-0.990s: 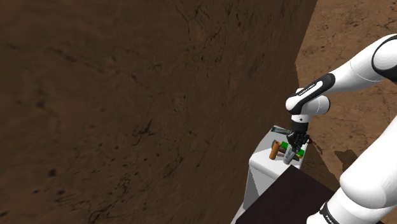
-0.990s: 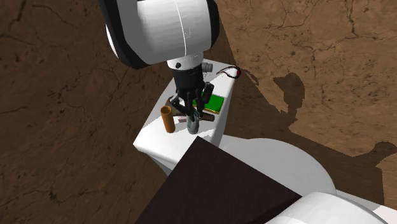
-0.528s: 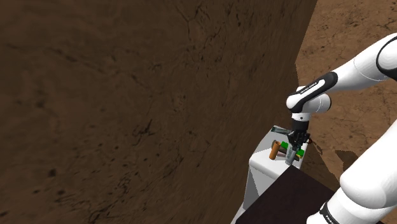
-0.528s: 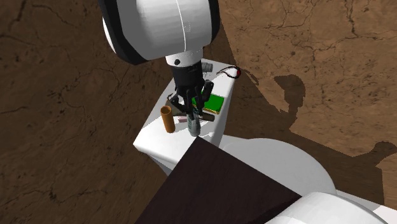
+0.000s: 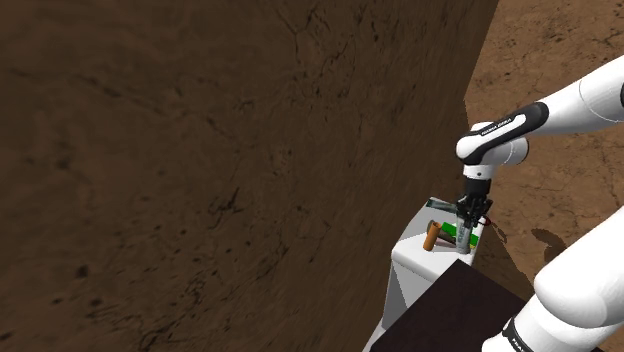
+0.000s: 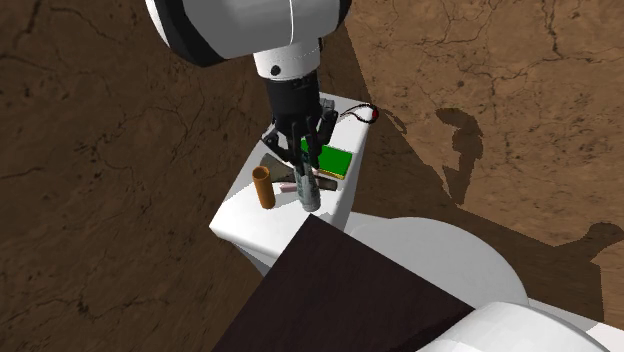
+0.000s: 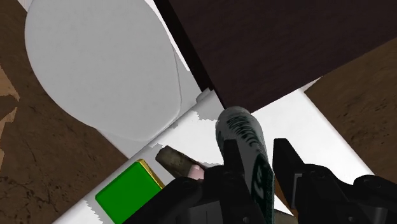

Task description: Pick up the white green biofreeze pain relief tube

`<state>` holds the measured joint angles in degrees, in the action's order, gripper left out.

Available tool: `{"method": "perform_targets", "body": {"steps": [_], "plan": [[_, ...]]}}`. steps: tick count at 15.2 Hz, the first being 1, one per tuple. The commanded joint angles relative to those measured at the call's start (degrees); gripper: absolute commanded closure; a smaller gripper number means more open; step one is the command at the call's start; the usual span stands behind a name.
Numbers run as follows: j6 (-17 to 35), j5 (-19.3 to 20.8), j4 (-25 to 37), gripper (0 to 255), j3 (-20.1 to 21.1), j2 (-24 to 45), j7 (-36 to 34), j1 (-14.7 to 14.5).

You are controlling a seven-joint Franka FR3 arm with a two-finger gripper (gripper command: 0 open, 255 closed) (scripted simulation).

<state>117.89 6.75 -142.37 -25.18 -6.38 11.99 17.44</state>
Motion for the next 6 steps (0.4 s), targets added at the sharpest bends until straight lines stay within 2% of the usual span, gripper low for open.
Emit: {"method": "perform_targets", "body": {"steps": [1, 6], "plan": [[-1.7, 0.4, 0.6, 255, 0.1, -1.2, -0.3, 0.1], [-4.4, 0.9, 1.5, 255, 0.4, -3.0, -0.7, 0.1]]}}
